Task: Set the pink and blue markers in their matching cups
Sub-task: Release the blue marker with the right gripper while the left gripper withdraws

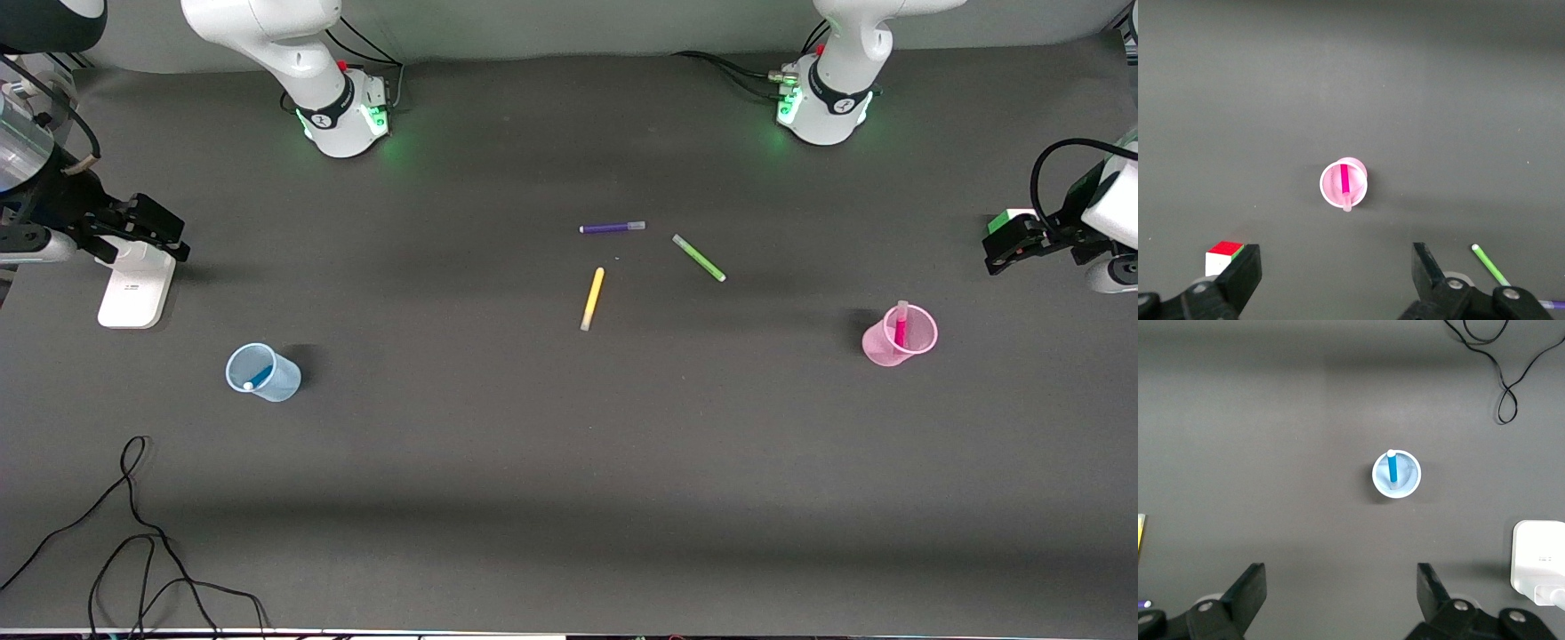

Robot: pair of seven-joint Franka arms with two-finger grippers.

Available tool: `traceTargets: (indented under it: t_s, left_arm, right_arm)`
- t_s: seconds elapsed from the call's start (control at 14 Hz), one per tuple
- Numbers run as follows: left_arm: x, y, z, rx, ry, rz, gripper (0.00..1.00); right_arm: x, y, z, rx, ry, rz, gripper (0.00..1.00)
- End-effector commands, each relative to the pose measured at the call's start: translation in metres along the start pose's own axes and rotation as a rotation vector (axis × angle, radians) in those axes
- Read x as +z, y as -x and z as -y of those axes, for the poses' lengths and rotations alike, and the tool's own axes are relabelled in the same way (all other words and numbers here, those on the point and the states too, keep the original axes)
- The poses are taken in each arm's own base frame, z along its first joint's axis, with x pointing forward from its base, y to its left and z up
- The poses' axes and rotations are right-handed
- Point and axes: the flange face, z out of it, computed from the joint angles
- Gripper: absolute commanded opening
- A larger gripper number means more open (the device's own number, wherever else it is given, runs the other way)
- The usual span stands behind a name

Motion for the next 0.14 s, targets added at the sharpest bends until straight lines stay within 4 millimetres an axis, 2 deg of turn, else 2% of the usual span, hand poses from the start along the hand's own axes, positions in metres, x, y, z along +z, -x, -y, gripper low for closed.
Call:
traceTargets:
  t_s: [0.0,0.07]
  left_arm:
    - [-0.0025,-0.0034,0.0106,-0.013,-0.014,0.013,1.00]
    - [0.0021,-0.0061,0.0167,-0.023,-0.013,0.019,1.00]
  right_arm:
    - [0.0023,-0.0038,0.0019,0.010,0.009,0.019,1.00]
    - [0.0026,-0.0035,0.0011,0.014,0.009,0.022,1.00]
